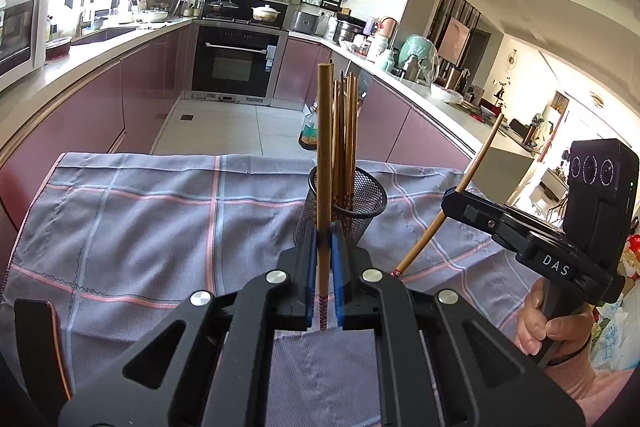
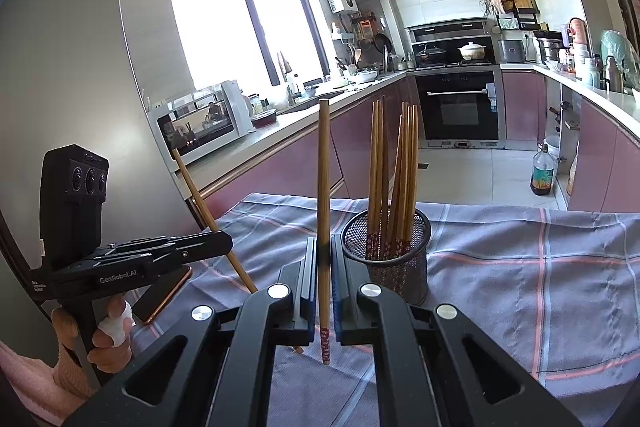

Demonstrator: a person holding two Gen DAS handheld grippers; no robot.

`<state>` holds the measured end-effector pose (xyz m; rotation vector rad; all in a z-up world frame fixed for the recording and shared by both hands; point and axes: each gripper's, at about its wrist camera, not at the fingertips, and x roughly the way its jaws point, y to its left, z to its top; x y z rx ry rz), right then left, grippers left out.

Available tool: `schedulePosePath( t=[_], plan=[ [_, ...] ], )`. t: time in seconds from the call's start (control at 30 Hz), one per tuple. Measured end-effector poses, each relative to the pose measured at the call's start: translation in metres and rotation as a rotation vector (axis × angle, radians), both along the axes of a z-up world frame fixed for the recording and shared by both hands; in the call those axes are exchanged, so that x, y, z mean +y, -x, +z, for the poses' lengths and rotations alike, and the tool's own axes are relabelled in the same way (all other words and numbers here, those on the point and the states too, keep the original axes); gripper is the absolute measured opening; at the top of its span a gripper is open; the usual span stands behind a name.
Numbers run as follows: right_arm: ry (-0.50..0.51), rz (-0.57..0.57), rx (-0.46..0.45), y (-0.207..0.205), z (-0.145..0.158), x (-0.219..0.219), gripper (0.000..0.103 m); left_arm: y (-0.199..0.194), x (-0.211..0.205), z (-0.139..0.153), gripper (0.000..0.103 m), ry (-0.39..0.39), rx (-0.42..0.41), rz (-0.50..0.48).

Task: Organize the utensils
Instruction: 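Carry the left tool's upright chopstick over the mesh cup and lower it in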

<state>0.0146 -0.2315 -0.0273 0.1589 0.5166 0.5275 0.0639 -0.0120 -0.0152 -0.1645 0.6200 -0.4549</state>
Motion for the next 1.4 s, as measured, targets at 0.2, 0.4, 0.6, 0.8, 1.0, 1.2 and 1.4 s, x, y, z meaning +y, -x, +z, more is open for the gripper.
schedulePosePath(
  t=[0.2,0.4,0.6,0.8,1.0,1.2,1.4],
  plan=[
    [-0.001,-0.003,-0.008,0.001,0.002,-0.002,0.005,0.0,-0.001,0.001,0.008,-0.003,-0.007,0.001],
    [0.0,-0.003,-0.02,0.002,0.006,-0.002,0.005,0.0,-0.002,0.003,0.008,-0.004,-0.019,-0.001],
    [0.002,-0.005,-0.029,0.001,0.008,-0.002,0.005,0.0,-0.003,0.005,0.008,-0.003,-0.031,-0.006],
    [0.002,-0.004,-0.036,-0.001,0.011,-0.002,0.005,-0.001,-0.003,0.009,0.008,-0.001,-0.039,-0.01],
    [0.0,-0.008,-0.046,-0.003,0.014,-0.003,0.005,-0.001,-0.005,0.014,0.008,0.0,-0.048,-0.017],
    [0.0,-0.013,-0.055,-0.005,0.016,-0.004,0.005,-0.002,-0.01,0.017,0.008,-0.005,-0.055,-0.024],
    [-0.001,-0.018,-0.063,-0.006,0.019,-0.007,0.005,-0.005,-0.012,0.018,0.008,-0.007,-0.06,-0.026]
  ],
)
